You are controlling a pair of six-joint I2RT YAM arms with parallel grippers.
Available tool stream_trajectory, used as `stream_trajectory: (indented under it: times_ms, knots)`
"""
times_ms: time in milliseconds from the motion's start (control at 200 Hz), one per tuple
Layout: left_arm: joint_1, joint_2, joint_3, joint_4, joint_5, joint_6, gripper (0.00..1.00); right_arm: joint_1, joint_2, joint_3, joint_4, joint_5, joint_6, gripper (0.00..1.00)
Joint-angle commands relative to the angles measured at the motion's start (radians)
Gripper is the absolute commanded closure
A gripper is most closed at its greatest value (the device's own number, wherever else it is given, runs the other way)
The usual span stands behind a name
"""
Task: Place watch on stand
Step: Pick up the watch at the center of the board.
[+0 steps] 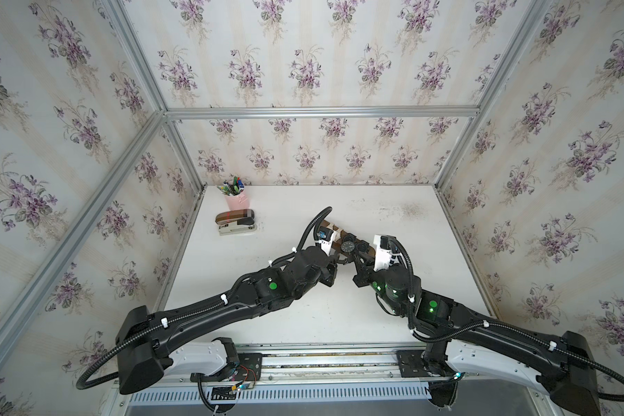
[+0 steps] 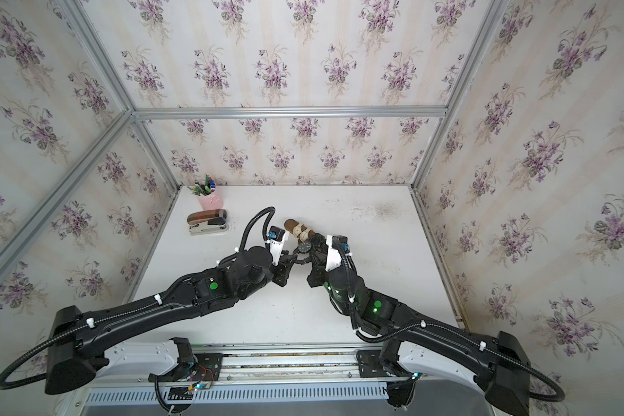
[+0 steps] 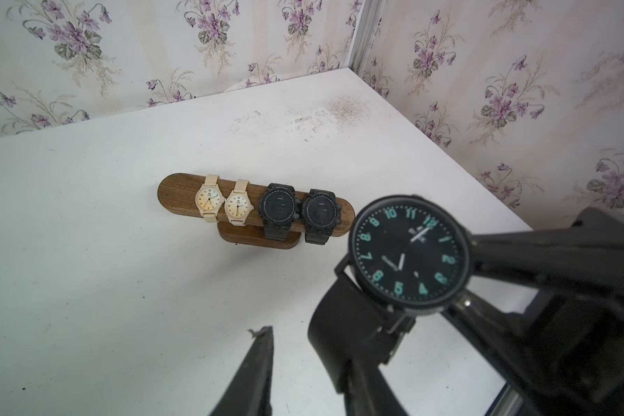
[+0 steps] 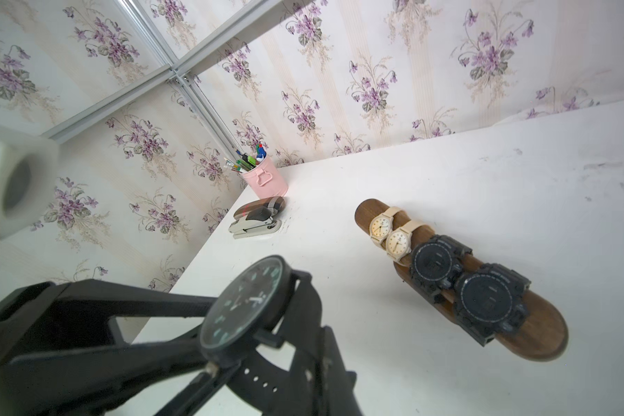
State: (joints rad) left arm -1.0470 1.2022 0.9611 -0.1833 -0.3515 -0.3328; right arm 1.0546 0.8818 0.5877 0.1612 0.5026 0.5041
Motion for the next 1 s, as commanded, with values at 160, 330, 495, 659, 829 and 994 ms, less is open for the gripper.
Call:
stream_trajectory:
  times_ms: [160, 330, 495, 659, 829, 994]
  knots:
    - [0.001, -0.204, -0.112, -0.020, 0.106, 0.216, 0.27, 0.001, -0.027, 0.002, 0.049, -0.088, -0.310, 1.00]
    - [0.001, -0.224, -0.127, 0.011, 0.060, 0.229, 0.20, 0.002, -0.028, -0.026, 0.117, -0.137, -0.388, 1.00]
    - [0.001, -0.197, -0.113, 0.083, 0.124, 0.210, 0.18, 0.007, 0.009, -0.003, 0.120, -0.173, -0.433, 1.00]
    - [0.002, -0.143, -0.090, 0.116, 0.187, 0.168, 0.18, 0.029, 0.041, 0.012, 0.115, -0.162, -0.460, 1.00]
    - [0.001, -0.140, -0.094, 0.124, 0.173, 0.147, 0.19, 0.049, 0.054, 0.015, 0.113, -0.141, -0.471, 1.00]
    - [0.003, -0.135, -0.072, 0.084, 0.161, 0.145, 0.21, 0.057, 0.057, 0.014, 0.115, -0.143, -0.484, 1.00]
